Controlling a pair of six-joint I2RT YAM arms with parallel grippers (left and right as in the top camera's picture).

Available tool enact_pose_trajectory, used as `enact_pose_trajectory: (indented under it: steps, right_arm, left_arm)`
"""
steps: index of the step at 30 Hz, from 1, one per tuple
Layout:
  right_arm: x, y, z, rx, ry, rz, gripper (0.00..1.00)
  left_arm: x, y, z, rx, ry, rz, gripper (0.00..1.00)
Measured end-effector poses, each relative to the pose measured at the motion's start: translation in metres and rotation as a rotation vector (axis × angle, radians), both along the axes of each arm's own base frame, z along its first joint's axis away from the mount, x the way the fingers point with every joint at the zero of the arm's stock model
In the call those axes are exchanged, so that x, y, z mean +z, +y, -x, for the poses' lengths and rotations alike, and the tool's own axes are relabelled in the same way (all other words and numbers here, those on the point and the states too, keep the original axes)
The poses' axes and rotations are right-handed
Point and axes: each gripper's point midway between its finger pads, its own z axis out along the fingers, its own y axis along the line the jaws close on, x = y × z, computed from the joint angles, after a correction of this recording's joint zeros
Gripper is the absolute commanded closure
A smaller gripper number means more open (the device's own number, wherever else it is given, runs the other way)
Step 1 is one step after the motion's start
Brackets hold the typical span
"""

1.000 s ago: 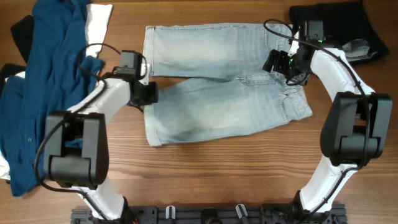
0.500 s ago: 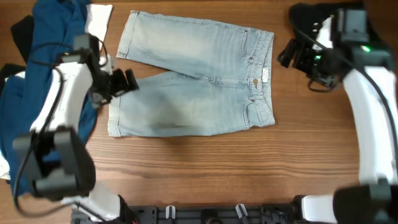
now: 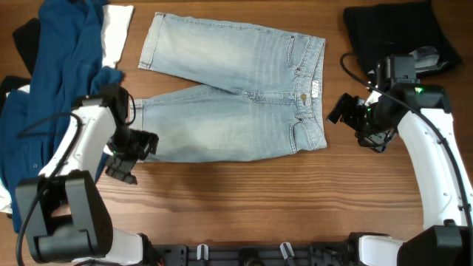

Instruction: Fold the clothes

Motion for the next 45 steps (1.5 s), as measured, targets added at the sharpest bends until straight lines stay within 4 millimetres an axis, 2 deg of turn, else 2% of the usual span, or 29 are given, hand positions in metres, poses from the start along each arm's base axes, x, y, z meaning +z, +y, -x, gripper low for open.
enact_pose_trajectory:
  steps: [2, 5, 6, 7, 8, 9, 12, 15, 18, 21, 24, 25, 27, 28, 29, 32, 35, 36, 38, 40, 42, 43, 45]
  right_arm:
    - [-0.010, -0.001, 0.000, -0.001, 0.001, 0.003, 0.08]
    - [-0.015, -0.001, -0.002, -0.004, -0.011, 0.003, 0.09]
    - [-0.018, -0.001, -0.004, -0.004, -0.021, 0.004, 0.12]
    - [-0.019, 0.000, -0.005, -0.004, -0.024, 0.003, 0.15]
    - [-0.022, 0.004, -0.004, 0.000, -0.021, 0.003, 0.19]
    - [-0.023, 0.010, -0.002, 0.015, -0.014, 0.004, 0.19]
    - [-0.027, 0.034, 0.002, 0.069, 0.002, 0.017, 0.20]
    - [-0.044, 0.050, 0.005, 0.086, 0.061, 0.055, 0.21]
    - [-0.073, 0.048, 0.010, 0.054, 0.153, 0.080, 0.27]
    - [-0.110, 0.047, 0.014, 0.023, 0.228, 0.090, 0.26]
    - [-0.134, 0.048, 0.010, 0.016, 0.237, 0.091, 0.27]
    - [-0.138, 0.048, 0.008, 0.012, 0.235, 0.091, 0.32]
    - [-0.138, 0.049, 0.004, 0.005, 0.222, 0.088, 0.77]
    - [-0.138, 0.049, 0.003, 0.006, 0.217, 0.087, 0.95]
    - [-0.138, 0.050, 0.001, 0.006, 0.209, 0.083, 0.96]
    - [-0.135, 0.049, -0.002, 0.029, 0.207, 0.064, 0.96]
    - [-0.126, 0.032, -0.003, 0.041, 0.227, 0.053, 0.96]
    - [-0.119, 0.026, -0.002, 0.035, 0.237, 0.041, 0.96]
    - [-0.088, 0.013, -0.006, 0.029, 0.214, -0.012, 0.96]
    - [-0.047, 0.003, -0.011, 0.031, 0.133, -0.058, 0.96]
    - [-0.023, 0.001, -0.002, 0.039, 0.093, -0.072, 0.96]
    - [-0.011, 0.002, 0.008, 0.051, 0.086, -0.073, 0.96]
    - [0.006, 0.003, 0.027, 0.069, 0.078, -0.069, 0.96]
  left_arm:
    - [-0.022, 0.007, -0.009, 0.062, -0.066, -0.056, 0.21]
    - [-0.034, 0.015, -0.034, 0.087, -0.189, -0.095, 0.22]
    - [-0.034, 0.017, -0.041, 0.089, -0.216, -0.108, 0.33]
    - [-0.034, 0.019, -0.045, 0.091, -0.234, -0.117, 0.56]
    - [-0.034, 0.020, -0.046, 0.098, -0.240, -0.121, 0.88]
    - [-0.034, 0.021, -0.046, 0.098, -0.239, -0.128, 0.96]
    - [-0.035, 0.023, -0.042, 0.099, -0.227, -0.140, 0.96]
    - [-0.037, 0.022, -0.040, 0.099, -0.221, -0.140, 0.96]
    - [-0.037, 0.022, -0.039, 0.099, -0.221, -0.140, 0.96]
    - [-0.038, 0.022, -0.039, 0.099, -0.226, -0.140, 0.96]
    - [-0.038, 0.023, -0.040, 0.108, -0.229, -0.141, 0.96]
    - [-0.038, 0.023, -0.040, 0.112, -0.230, -0.141, 0.96]
    - [-0.038, 0.022, -0.040, 0.110, -0.231, -0.148, 0.96]
    - [-0.038, 0.021, -0.040, 0.106, -0.232, -0.151, 0.96]
    - [-0.038, 0.021, -0.040, 0.100, -0.231, -0.159, 0.96]
    - [-0.037, 0.020, -0.039, 0.073, -0.228, -0.181, 0.96]
    - [-0.029, 0.016, -0.027, 0.054, -0.222, -0.167, 0.96]
    - [-0.020, 0.014, -0.028, 0.040, -0.258, -0.159, 0.96]
    - [0.016, 0.010, -0.035, 0.000, -0.391, -0.137, 0.96]
    - [0.051, 0.004, -0.030, -0.035, -0.499, -0.122, 0.96]
    - [0.085, 0.001, -0.014, -0.052, -0.594, -0.118, 0.96]
    - [0.102, 0.001, -0.006, -0.054, -0.652, -0.123, 0.96]
    - [0.124, -0.002, 0.011, -0.065, -0.731, -0.132, 0.96]
